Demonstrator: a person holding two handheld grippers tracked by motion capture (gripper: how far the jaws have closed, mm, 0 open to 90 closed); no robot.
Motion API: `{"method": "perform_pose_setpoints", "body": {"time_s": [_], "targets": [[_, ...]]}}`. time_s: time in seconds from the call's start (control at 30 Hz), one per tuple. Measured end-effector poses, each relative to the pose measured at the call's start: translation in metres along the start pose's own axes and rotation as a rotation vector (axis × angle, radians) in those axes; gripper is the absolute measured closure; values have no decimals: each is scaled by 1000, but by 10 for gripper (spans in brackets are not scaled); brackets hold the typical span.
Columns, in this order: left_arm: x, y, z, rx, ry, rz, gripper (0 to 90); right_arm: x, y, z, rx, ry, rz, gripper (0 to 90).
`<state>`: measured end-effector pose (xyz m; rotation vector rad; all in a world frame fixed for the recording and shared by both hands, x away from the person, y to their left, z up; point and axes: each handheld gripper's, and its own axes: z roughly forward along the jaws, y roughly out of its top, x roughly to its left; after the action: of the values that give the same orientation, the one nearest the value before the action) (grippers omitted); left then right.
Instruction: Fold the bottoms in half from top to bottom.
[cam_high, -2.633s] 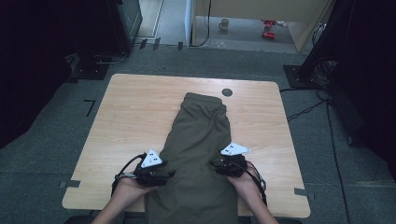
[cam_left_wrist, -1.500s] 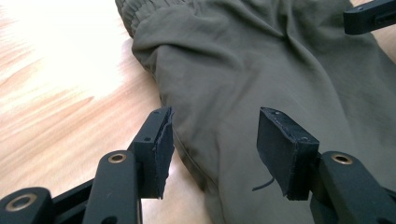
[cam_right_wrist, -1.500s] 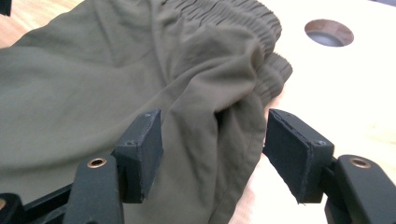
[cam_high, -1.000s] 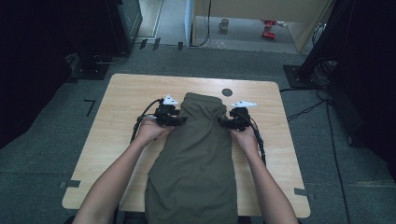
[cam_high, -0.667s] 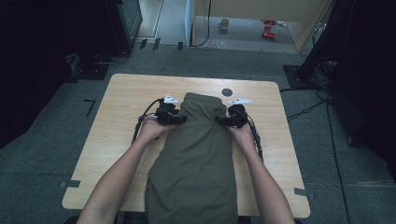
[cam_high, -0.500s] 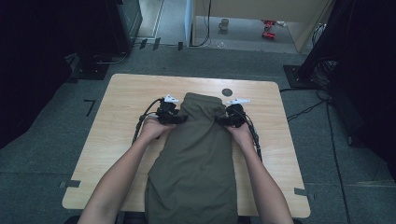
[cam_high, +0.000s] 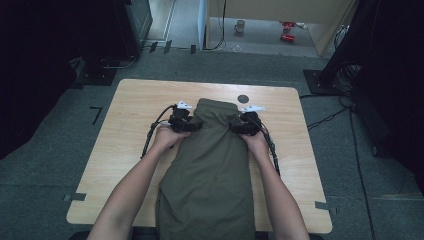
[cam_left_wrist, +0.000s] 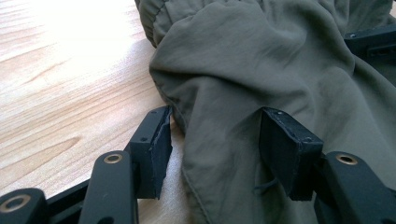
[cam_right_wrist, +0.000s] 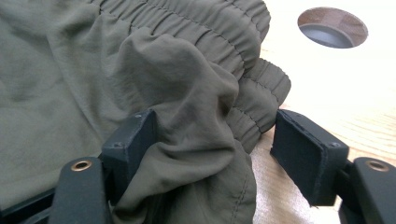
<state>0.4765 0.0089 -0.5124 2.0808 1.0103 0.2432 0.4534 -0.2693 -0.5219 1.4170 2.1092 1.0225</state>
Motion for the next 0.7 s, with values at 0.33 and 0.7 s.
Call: {"method": "perform_pose_setpoints", "body": {"time_s": [0.33, 0.7], "targets": [[2, 4, -3, 28, 7, -21, 451, 3, 2, 2, -7, 26, -27, 395], [0, 3, -4, 47, 13, 35, 582, 8, 3, 4, -11, 42, -31, 468]]}}
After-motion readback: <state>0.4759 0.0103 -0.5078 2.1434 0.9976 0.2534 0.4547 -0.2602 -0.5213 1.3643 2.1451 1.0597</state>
